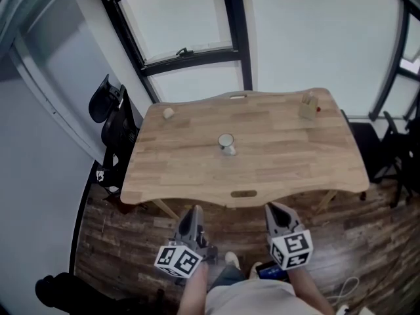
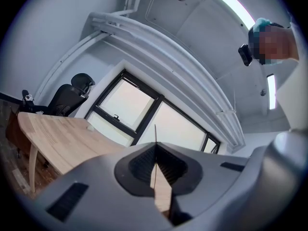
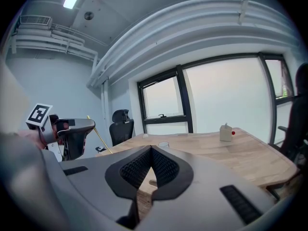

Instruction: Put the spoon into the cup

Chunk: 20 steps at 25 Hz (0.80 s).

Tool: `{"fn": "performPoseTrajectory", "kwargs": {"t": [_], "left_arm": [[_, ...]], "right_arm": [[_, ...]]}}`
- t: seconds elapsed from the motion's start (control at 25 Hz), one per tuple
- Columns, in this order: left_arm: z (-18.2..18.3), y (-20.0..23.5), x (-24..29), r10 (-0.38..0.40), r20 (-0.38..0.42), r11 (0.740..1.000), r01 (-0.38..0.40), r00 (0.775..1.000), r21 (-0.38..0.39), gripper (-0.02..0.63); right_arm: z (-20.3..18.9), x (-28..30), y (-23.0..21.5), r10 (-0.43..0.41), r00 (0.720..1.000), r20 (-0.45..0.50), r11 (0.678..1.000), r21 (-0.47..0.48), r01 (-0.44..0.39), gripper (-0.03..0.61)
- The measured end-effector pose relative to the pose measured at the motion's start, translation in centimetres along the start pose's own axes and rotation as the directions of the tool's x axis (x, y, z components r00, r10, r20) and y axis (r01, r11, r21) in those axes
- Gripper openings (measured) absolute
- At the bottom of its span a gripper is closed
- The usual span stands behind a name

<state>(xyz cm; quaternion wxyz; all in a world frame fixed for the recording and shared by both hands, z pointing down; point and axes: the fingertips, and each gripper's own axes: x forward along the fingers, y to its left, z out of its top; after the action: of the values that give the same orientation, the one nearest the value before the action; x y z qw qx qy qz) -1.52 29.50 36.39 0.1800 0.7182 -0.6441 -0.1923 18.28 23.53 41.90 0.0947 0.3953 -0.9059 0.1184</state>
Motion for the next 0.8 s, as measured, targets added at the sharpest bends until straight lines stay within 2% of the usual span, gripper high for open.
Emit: {"fn": "performPoseTrajectory", "kwargs": {"t": [0.2, 0.36, 0.56, 0.8], "left_arm": [[1.1, 0.3, 1.6, -0.008, 0.023, 1.000, 0.008, 1.000, 0.025, 0.003], [1.2, 1.9, 4.3, -0.011, 0.026, 1.000, 0.011, 1.000, 0.008, 0.003], [0.7, 5.2, 9.4, -0.026, 0.007, 1.000, 0.026, 1.000, 0.000, 0.003], [1.5, 10.3, 17.2, -0.049, -0.044, 0.998, 0.047, 0.998, -0.052, 0.003]], "right_arm": [[0.8, 1.8, -0.8, -0.004, 1.000, 0.029, 1.000, 0.004, 0.004, -0.003], [0.4, 4.2, -1.1, -0.003, 1.000, 0.001, 1.000, -0.016, 0.003, -0.003], [0.2, 8.8, -3.3, -0.033, 0.999, -0.020, 0.999, -0.014, 0.032, -0.003], [0.8, 17.1, -4.9, -0.072, 0.993, -0.088, 0.997, -0.034, 0.070, -0.003]]}}
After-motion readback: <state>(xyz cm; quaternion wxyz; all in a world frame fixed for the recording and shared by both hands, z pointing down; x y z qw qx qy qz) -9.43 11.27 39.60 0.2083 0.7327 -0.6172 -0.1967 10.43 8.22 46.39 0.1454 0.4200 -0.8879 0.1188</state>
